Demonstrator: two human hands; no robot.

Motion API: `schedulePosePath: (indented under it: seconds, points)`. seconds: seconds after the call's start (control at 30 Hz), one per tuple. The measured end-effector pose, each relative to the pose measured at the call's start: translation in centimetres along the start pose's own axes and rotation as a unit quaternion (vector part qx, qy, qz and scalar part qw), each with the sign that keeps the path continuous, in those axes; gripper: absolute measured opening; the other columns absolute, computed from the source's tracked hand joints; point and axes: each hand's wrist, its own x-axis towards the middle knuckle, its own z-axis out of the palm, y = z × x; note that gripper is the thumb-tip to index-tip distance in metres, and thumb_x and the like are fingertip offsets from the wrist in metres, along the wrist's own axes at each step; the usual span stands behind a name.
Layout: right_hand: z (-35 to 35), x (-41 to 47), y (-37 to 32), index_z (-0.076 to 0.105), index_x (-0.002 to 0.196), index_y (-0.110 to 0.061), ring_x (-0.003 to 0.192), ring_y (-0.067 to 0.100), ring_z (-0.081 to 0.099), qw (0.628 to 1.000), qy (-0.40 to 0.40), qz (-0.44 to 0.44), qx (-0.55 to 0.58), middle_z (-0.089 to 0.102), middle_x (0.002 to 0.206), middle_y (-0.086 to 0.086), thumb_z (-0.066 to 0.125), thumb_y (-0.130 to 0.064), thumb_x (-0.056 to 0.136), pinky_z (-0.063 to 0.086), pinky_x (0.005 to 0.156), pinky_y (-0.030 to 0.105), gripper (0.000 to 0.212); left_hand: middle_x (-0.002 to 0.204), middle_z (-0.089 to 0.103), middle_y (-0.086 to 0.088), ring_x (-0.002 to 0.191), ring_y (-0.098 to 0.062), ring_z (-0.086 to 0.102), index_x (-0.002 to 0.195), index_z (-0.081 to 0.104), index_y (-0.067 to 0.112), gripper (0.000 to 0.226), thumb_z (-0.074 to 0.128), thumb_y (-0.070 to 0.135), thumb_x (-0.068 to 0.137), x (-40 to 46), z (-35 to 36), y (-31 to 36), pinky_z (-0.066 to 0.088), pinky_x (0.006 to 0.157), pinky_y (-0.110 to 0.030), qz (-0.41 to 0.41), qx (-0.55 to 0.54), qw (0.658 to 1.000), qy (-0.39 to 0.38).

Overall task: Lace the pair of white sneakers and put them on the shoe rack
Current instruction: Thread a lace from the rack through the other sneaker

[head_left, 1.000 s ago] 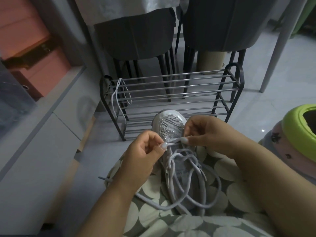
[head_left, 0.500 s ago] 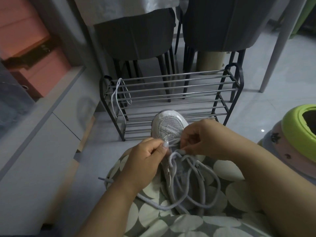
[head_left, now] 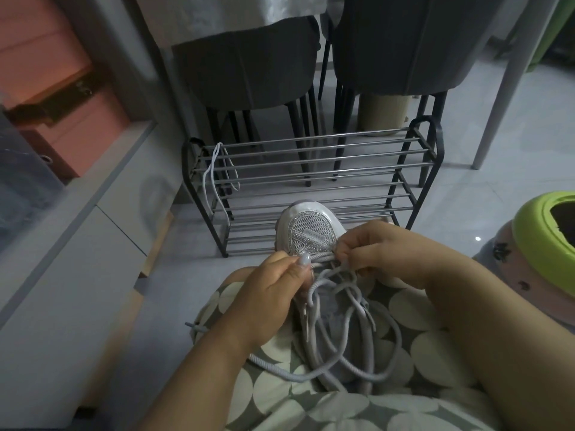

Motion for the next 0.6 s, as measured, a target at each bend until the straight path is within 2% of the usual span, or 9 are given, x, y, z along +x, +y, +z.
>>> schedulePosePath:
  seconds: [0.1,0.17,0.2,0.27,0.3,0.37,0.5,0.6]
  points:
    - [0.2,0.1,0.5,0.061,0.06,-0.013,0.059,0.027,0.038,0.997,-0.011,0.006,0.07,0.05,0.06,0.01,0.062,-0.024,0.053,0.027,0.056,0.04,0.013,0.063,0.045,0.01,0.056,0.001,0.042,0.066,0.049,0.013,0.049,0.037,0.054,0.092,0.3,-0.1,-0.2,0.035,0.06,-0.01,-0.04,-0.06,0.997,-0.013]
    - [0.1,0.1,0.8,0.056,0.062,-0.007,0.048,0.017,0.041,0.99,-0.021,0.001,0.141,0.052,0.052,0.004,0.058,-0.008,0.064,0.029,0.047,0.027,0.003,0.055,0.046,0.014,0.057,-0.003,0.043,0.06,0.053,0.017,0.056,0.044,0.064,0.089,0.6,-0.2,-0.7,0.037,0.065,-0.021,-0.079,-0.116,0.99,-0.019]
    - [0.1,0.1,0.8,0.053,0.064,-0.005,0.043,0.013,0.041,0.983,-0.027,-0.001,0.182,0.054,0.05,0.003,0.054,-0.001,0.069,0.03,0.043,0.021,0.007,0.053,0.048,0.015,0.056,-0.002,0.044,0.06,0.056,0.016,0.054,0.047,0.064,0.085,0.7,-0.3,-0.8,0.037,0.065,-0.025,-0.09,-0.136,0.986,-0.024]
    - [-0.2,0.0,1.1,0.05,0.069,-0.004,0.038,0.011,0.044,0.971,-0.029,-0.006,0.235,0.059,0.052,0.008,0.052,0.008,0.073,0.031,0.037,0.015,0.013,0.052,0.046,0.015,0.054,0.0,0.042,0.059,0.056,0.018,0.044,0.056,0.055,0.083,0.8,-0.2,-0.8,0.035,0.061,-0.022,-0.078,-0.138,0.986,-0.044]
    - [-0.3,0.0,1.2,0.051,0.071,-0.004,0.039,0.012,0.044,0.974,-0.022,-0.009,0.225,0.06,0.055,0.011,0.054,0.011,0.074,0.032,0.036,0.015,0.015,0.052,0.044,0.015,0.052,-0.001,0.039,0.057,0.053,0.021,0.041,0.063,0.051,0.083,0.7,-0.2,-0.8,0.034,0.058,-0.019,-0.057,-0.128,0.989,-0.053]
    - [-0.2,-0.1,0.9,0.057,0.075,-0.006,0.043,0.014,0.047,0.992,-0.003,-0.02,0.127,0.061,0.059,0.011,0.06,0.011,0.077,0.036,0.04,0.018,0.018,0.053,0.044,0.015,0.051,-0.002,0.038,0.058,0.051,0.023,0.033,0.066,0.045,0.078,0.6,-0.1,-0.7,0.034,0.054,-0.014,-0.024,-0.118,0.991,-0.051]
    - [0.3,-0.3,-0.1,0.068,0.074,-0.019,0.053,0.004,0.056,0.993,0.036,-0.044,-0.108,0.068,0.067,0.002,0.08,-0.018,0.073,0.046,0.051,0.021,0.012,0.056,0.052,0.013,0.056,-0.004,0.044,0.064,0.055,0.02,0.027,0.066,0.038,0.082,0.4,0.0,-1.1,0.039,0.06,-0.021,0.006,-0.091,0.996,-0.001]
    - [-0.1,-0.3,0.0,0.069,0.072,-0.019,0.06,0.007,0.057,0.988,0.041,-0.071,-0.128,0.068,0.069,0.003,0.079,-0.024,0.074,0.049,0.063,0.03,0.012,0.054,0.047,0.012,0.055,-0.008,0.041,0.062,0.057,0.024,0.028,0.073,0.038,0.08,0.3,-0.4,-1.7,0.036,0.058,-0.026,0.007,-0.114,0.993,0.023]
